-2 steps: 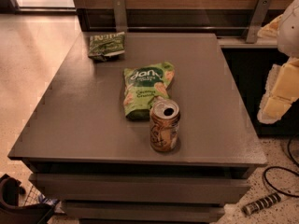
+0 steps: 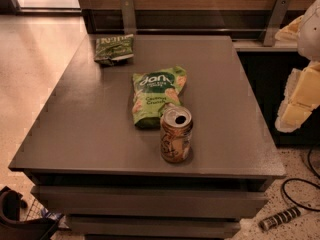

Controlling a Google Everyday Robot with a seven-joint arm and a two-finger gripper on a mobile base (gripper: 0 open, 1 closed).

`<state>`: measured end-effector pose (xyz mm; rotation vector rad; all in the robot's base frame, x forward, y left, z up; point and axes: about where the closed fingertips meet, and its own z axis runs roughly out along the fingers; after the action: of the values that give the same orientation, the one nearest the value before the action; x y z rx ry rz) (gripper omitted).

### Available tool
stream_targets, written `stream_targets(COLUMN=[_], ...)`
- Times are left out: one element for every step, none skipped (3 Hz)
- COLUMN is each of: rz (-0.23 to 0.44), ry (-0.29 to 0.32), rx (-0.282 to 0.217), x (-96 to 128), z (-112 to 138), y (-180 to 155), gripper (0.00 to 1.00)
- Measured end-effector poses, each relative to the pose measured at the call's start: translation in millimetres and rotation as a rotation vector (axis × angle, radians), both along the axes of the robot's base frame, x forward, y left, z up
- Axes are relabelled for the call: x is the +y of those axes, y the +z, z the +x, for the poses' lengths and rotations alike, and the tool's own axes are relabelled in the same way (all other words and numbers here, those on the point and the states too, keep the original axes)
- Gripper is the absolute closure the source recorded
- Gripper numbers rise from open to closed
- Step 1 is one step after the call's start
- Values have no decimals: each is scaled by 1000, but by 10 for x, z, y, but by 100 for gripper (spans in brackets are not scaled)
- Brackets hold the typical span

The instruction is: Pick orange can

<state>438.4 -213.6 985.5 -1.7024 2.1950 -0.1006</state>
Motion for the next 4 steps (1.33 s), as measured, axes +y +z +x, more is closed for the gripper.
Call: stream_targets(rz=[110,285,527,760], ry=[49,178,330,408], rx=[4,25,34,38], x=[-73,151,607,1027], z=[46,38,-87,-215], y=[-117,-308,-409,-431], gripper=[0,0,0,0])
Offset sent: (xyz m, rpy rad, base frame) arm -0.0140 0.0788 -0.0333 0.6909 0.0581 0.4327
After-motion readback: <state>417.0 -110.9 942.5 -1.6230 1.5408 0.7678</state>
